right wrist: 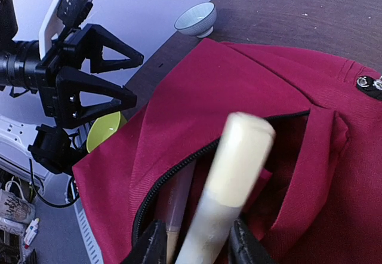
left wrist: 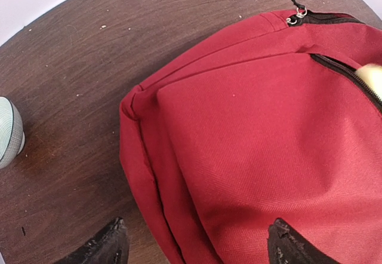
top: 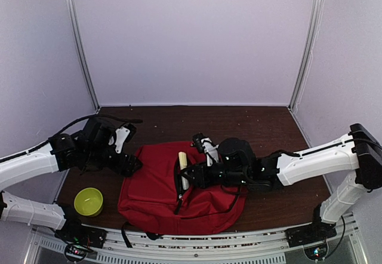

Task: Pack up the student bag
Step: Place the pen in the lower front pocket of the bag, then adjust the student bag at the corner of the board.

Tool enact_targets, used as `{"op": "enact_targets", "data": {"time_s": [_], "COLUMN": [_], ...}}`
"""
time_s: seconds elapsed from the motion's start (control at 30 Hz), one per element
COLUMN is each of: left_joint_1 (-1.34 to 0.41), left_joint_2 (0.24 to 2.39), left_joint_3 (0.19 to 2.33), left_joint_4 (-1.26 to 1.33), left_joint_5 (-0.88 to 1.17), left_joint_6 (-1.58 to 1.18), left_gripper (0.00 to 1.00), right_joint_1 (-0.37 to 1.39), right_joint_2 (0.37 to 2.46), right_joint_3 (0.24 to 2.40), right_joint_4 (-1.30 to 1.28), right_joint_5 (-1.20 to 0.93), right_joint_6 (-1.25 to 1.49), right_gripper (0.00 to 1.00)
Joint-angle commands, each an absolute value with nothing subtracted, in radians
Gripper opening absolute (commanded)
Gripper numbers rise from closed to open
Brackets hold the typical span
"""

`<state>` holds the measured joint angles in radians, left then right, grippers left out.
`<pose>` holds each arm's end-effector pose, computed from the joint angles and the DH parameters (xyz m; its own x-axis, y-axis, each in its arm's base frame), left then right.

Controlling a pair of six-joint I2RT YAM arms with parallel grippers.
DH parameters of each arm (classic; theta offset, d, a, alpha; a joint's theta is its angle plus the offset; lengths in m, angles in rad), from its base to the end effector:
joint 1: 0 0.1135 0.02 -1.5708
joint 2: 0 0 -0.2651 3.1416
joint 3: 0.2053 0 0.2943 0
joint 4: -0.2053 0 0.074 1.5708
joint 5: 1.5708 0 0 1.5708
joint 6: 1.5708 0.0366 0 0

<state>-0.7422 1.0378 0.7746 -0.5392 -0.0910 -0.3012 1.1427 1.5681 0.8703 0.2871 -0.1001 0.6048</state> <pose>0.1908 -0.1705 0.2454 -0.6919 0.2337 -0.6831 0.4412 0.8858 -0.1438 0.1544 0.3471 0.1954 -0.6727 -0.1113 -0.7315 -0.6817 0.4778 0.5541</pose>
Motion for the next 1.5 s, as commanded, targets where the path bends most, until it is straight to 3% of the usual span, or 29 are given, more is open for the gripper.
{"op": "enact_targets", "data": {"time_s": [0.0,0.13,0.43,0.6,0.7,0.83,1.0,1.13,1.33,1.47], "left_joint_1": [-0.738,-0.739,-0.739,-0.739,-0.739,-0.739,-0.739,-0.739,-0.748,-0.833], "left_joint_2": [1.014,1.000,0.938,0.839,0.838,0.864,0.910,0.938,0.935,0.908], "left_joint_3": [0.795,0.786,0.774,0.690,0.647,0.603,0.580,0.572,0.549,0.543], "left_joint_4": [-0.496,-0.499,-0.564,-0.550,-0.545,-0.513,-0.470,-0.439,-0.394,-0.339], "left_joint_5": [-0.081,-0.088,-0.097,-0.100,-0.081,-0.041,-0.016,0.004,0.040,0.020], "left_joint_6": [-0.275,-0.273,-0.315,-0.416,-0.467,-0.500,-0.501,-0.498,-0.503,-0.492], "left_gripper": [0.83,0.83,0.82,0.83,0.84,0.86,0.86,0.86,0.82,0.81], "right_joint_1": [1.140,1.140,1.092,1.033,0.964,0.883,0.851,0.809,0.738,0.700], "right_joint_2": [1.473,1.426,1.393,1.457,1.439,1.409,1.437,1.485,1.507,1.568], "right_joint_3": [0.894,0.940,1.147,1.256,1.214,1.122,1.033,1.014,1.036,1.129], "right_joint_4": [0.195,0.071,-0.315,-0.602,-0.655,-0.665,-0.623,-0.594,-0.470,-0.392], "right_joint_5": [-0.047,-0.035,0.168,0.193,0.189,0.106,0.003,-0.072,-0.201,-0.207], "right_joint_6": [0.571,0.518,0.332,0.288,0.294,0.301,0.304,0.311,0.328,0.303], "right_gripper": [0.40,0.47,0.43,0.47,0.50,0.65,0.65,0.54,0.08,0.02]}}
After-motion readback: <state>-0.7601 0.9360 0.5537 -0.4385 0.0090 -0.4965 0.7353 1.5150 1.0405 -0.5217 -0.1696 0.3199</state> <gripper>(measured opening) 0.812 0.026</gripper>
